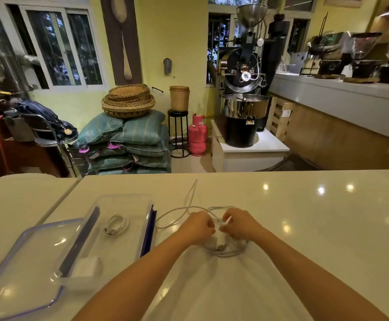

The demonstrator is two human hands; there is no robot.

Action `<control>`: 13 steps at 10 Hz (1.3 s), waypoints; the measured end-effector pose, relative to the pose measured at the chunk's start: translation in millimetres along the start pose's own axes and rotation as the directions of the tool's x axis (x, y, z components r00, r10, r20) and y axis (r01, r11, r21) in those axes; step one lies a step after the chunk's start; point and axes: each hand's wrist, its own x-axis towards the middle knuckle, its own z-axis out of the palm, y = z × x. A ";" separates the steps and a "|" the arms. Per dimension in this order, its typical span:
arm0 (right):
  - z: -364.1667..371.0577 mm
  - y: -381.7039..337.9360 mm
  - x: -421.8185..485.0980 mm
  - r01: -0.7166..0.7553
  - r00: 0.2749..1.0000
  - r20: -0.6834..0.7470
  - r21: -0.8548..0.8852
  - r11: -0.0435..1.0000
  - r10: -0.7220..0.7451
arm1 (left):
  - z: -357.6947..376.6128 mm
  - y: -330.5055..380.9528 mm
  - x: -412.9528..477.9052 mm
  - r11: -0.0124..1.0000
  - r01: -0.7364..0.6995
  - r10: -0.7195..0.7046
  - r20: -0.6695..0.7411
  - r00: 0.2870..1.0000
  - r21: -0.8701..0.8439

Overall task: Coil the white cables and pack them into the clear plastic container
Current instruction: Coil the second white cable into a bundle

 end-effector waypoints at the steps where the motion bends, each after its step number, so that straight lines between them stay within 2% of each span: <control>1: 9.8 -0.6 5.4 0.039 0.996 -0.079 -0.046 0.998 -0.042 | 7.1 0.2 3.7 0.999 0.040 -0.041 -0.008 0.999 -0.013; 2: 16.8 -3.2 8.9 0.072 0.990 -0.113 -0.104 0.992 -0.084 | 9.7 -2.4 4.8 0.998 0.046 -0.048 -0.038 0.998 -0.049; 3: 18.8 -4.3 10.4 0.085 0.984 -0.148 -0.088 0.993 -0.097 | 12.4 -6.2 7.0 0.995 0.058 -0.063 -0.058 0.996 -0.085; 4: 14.0 -3.5 11.9 0.100 0.983 -0.151 -0.027 0.995 -0.103 | 12.8 -5.1 6.9 0.992 0.066 -0.071 -0.046 0.996 -0.105; 5: -5.3 -6.1 9.8 0.086 0.990 -0.125 0.177 0.980 -0.064 | 6.5 -0.2 4.8 0.971 0.065 -0.063 0.017 0.998 -0.228; 6: -36.8 -19.9 -5.5 0.106 0.994 -0.057 0.347 0.932 -0.092 | -9.0 15.6 -4.6 0.868 -0.016 0.070 0.091 0.993 -0.496; 7: -59.6 -31.8 -17.5 0.156 0.988 -0.064 0.450 0.880 -0.142 | -20.9 30.4 -10.3 0.822 -0.136 0.190 0.041 0.981 -0.553; 8: -88.3 -46.4 -31.3 0.235 0.972 -0.118 0.524 0.819 -0.204 | -40.7 48.0 -17.7 0.717 -0.233 0.290 -0.023 0.957 -0.657; 9: -109.5 -55.1 -41.0 0.272 0.961 -0.119 0.549 0.790 -0.248 | -57.6 62.2 -28.1 0.721 -0.292 0.346 -0.037 0.937 -0.628; 10: -130.1 -62.7 -49.5 0.373 0.927 -0.195 0.586 0.720 -0.321 | -78.9 77.4 -42.1 0.743 -0.328 0.360 -0.064 0.931 -0.584; 11: -131.8 -64.1 -49.0 0.464 0.883 -0.277 0.646 0.606 -0.380 | -103.0 88.8 -55.1 0.649 -0.347 0.452 -0.024 0.892 -0.677; 12: -116.9 -67.9 -48.1 0.508 0.857 -0.282 0.606 0.613 -0.432 | -116.8 99.9 -63.8 0.553 -0.317 0.521 0.023 0.853 -0.770; 13: -100.2 -102.6 -75.0 0.511 0.854 -0.361 0.448 0.733 -0.375 | -130.3 109.6 -68.9 0.452 -0.293 0.616 0.058 0.786 -0.842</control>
